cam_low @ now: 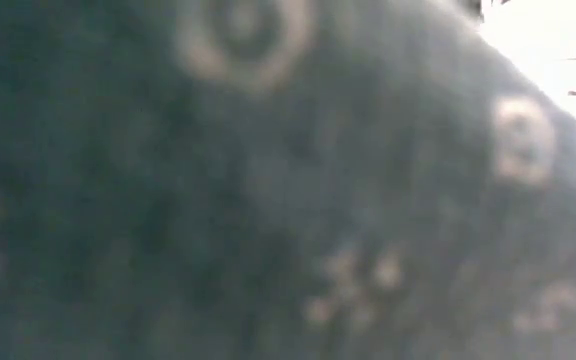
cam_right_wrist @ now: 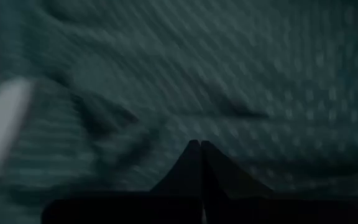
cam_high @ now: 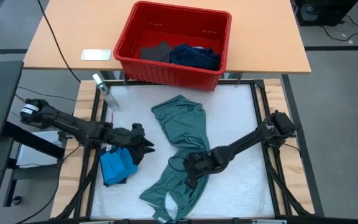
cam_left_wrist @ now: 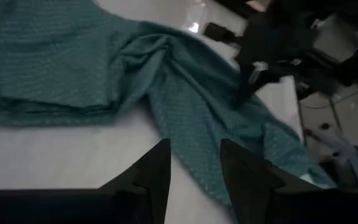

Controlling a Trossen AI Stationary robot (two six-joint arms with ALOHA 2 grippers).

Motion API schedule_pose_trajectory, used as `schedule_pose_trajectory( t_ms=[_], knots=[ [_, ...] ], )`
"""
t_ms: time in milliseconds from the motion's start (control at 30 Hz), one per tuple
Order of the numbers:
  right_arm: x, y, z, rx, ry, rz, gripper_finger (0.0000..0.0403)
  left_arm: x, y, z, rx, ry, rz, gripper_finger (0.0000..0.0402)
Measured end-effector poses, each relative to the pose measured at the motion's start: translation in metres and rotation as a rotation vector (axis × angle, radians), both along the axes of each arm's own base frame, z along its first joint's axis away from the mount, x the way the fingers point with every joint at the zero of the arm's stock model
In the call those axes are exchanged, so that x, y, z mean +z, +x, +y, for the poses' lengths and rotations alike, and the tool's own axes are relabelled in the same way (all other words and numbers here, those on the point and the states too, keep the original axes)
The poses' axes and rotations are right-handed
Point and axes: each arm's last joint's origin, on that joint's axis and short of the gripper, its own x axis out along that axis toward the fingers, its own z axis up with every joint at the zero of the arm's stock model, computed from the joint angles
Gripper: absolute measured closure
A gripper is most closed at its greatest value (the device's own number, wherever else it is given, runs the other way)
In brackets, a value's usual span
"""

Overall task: Fold laundry
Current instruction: Fold the green polo shirt

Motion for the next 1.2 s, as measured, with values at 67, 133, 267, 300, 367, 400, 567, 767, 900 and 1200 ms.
schedule_pose_trajectory(
  t_ms=[67, 133, 267, 300, 367, 400, 567, 767, 900, 1200],
  knots=[
    [-0.015, -0.005, 0.004, -0.013, 0.001, 0.044, 0.0402, -0.006, 0.003, -0.004, -0.015, 0.004, 0.034, 0.0257],
    [-0.03, -0.013, 0.004, -0.04, 0.007, 0.096, 0.0402, -0.012, 0.008, -0.01, -0.026, -0.022, 0.05, 0.0257],
    [-0.044, -0.033, -0.002, -0.12, 0.002, 0.141, 0.0402, -0.022, 0.014, -0.019, -0.058, -0.07, 0.082, 0.0257],
    [-0.044, -0.039, -0.006, -0.128, -0.01, 0.153, 0.0402, -0.024, 0.015, -0.021, -0.056, -0.077, 0.092, 0.0257],
    [-0.043, -0.049, -0.014, -0.126, -0.034, 0.167, 0.0402, -0.027, 0.016, -0.021, -0.045, -0.091, 0.116, 0.0257],
    [-0.043, -0.055, -0.019, -0.114, -0.063, 0.183, 0.0402, -0.027, 0.017, -0.021, -0.038, -0.098, 0.11, 0.0257],
    [-0.031, -0.076, -0.038, 0.073, -0.189, 0.195, 0.0402, -0.026, 0.018, -0.017, -0.019, -0.106, 0.099, 0.0257],
    [-0.026, -0.088, -0.038, 0.369, -0.114, 0.17, 0.0403, -0.025, 0.016, -0.023, -0.004, -0.176, 0.108, 0.0257],
    [-0.029, -0.097, -0.018, 0.528, -0.038, 0.157, 0.0403, -0.026, 0.012, -0.032, 0.115, -0.191, 0.098, 0.0262],
    [-0.021, -0.113, 0.039, 0.585, 0.034, 0.003, 0.0403, -0.023, 0.002, -0.056, 0.212, -0.293, 0.027, 0.0282]
  ],
)
